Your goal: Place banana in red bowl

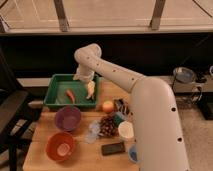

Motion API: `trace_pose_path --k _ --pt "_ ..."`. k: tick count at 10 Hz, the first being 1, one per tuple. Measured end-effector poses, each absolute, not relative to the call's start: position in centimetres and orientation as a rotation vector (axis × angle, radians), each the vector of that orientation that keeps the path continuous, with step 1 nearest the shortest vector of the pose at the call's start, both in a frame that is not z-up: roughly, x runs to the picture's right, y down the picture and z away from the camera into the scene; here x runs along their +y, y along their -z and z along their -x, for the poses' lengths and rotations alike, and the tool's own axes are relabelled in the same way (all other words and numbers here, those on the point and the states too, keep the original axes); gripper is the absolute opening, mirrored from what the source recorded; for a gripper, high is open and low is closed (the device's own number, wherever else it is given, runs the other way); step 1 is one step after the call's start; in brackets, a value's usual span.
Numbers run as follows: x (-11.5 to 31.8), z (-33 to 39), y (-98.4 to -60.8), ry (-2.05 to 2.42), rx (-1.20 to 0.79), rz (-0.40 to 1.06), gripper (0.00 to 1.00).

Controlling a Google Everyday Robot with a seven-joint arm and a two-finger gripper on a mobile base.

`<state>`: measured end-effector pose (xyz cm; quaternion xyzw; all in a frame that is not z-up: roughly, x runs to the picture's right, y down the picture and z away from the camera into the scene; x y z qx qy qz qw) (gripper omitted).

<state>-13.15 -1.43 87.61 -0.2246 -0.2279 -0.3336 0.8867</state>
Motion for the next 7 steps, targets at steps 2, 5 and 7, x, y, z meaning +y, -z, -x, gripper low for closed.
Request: trace_pose_path --k 2,5,7 --pt "-1.1 14.5 -88.5 0.665 -0.483 0.483 0.8" --pt "-0.5 14.4 -90.4 0.615 -0.44 0.499 0.8" --pt "0.1 13.7 -91.6 0.571 -0.386 0.489 0.8"
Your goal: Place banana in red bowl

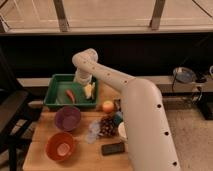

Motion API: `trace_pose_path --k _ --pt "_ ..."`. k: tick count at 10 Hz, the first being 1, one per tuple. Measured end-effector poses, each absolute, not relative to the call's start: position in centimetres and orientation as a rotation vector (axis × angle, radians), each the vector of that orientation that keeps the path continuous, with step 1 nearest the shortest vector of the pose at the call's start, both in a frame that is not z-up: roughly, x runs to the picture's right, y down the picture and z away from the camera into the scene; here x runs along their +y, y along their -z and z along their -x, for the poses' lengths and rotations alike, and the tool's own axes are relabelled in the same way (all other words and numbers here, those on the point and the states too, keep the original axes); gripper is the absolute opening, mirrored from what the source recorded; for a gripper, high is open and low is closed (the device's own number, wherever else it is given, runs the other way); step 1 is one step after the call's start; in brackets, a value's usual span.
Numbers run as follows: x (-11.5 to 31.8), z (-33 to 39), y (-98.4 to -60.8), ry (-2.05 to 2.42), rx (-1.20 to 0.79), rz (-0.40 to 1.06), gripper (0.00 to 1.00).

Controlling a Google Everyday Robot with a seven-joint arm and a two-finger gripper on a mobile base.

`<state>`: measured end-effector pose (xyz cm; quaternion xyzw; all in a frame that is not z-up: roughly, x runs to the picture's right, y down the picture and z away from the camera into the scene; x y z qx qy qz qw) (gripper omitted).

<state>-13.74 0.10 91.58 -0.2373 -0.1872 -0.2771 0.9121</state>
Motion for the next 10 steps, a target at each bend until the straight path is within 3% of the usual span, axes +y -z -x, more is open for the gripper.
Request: trace_pose_path --k 10 --pt "1.3 11.1 -94.4 0.482 -0.378 0.462 0.8"
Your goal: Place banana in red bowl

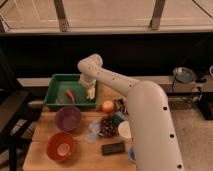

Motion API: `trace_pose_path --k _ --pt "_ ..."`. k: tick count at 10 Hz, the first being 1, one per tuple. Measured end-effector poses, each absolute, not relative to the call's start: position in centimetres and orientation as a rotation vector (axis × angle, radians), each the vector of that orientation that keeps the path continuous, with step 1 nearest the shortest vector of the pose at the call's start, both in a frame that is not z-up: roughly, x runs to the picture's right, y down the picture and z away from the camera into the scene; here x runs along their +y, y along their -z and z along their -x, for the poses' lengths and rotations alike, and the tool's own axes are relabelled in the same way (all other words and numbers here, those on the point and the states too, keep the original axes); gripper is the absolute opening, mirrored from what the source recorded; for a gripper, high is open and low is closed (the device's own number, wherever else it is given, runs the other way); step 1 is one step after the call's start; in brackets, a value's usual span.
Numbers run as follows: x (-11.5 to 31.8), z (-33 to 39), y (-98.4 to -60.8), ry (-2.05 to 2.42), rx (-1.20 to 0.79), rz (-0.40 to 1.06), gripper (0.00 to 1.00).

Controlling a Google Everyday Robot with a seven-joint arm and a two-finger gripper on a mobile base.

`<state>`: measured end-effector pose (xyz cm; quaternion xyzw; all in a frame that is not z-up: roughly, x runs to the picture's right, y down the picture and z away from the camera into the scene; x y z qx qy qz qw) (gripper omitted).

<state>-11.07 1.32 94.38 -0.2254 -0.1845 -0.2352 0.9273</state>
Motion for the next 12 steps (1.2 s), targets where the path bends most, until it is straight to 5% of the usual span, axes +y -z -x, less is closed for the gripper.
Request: trace_pose_path --k 6,12 --pt "3.1 10.0 -98.4 0.431 -0.419 0.518 0.78" --pt "3.6 10.3 -98.9 0.456 -0.412 0.54 0.19"
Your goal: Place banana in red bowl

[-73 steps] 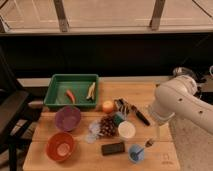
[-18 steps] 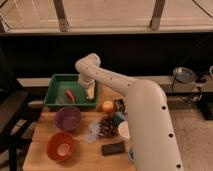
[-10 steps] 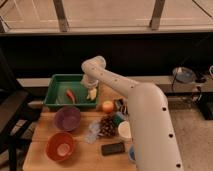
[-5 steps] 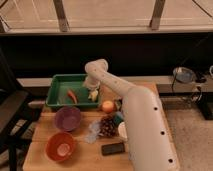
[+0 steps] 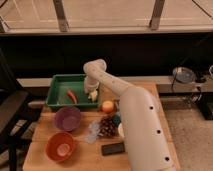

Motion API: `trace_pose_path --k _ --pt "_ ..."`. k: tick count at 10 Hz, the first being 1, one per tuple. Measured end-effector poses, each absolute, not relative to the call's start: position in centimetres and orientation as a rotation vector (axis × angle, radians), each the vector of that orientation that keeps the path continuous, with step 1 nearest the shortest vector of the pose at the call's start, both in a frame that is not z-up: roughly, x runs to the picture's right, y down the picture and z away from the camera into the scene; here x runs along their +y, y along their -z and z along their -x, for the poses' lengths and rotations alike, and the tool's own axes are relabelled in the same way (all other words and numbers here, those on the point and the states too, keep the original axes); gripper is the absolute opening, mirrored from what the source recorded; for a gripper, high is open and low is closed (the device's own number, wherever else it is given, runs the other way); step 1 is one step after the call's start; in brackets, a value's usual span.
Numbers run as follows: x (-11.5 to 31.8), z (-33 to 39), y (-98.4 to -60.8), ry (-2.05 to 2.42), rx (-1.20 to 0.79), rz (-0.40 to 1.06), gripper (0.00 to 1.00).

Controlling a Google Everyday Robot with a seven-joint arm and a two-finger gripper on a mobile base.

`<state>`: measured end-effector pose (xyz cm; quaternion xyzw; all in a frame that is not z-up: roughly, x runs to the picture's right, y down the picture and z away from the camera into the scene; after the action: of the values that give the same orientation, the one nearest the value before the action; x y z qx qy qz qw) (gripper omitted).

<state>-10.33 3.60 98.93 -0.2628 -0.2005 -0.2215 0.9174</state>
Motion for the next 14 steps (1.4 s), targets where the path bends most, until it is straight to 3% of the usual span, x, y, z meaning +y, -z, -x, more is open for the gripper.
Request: trace_pose_path --k 1,3,8,11,14 --pt "3.5 10.3 -98.8 0.457 -0.411 0.539 0.09" --pt "3.3 10.1 -98.6 0.458 -0.408 0.54 0.0" --pt "0.9 13.0 -94.9 0.56 -0.407 0.471 0.0" --pt "-1.4 15.2 -89.6 0.635 -0.468 0.425 0.0" --pt "0.1 15.6 -84.6 0.669 -0.5 0.42 0.0"
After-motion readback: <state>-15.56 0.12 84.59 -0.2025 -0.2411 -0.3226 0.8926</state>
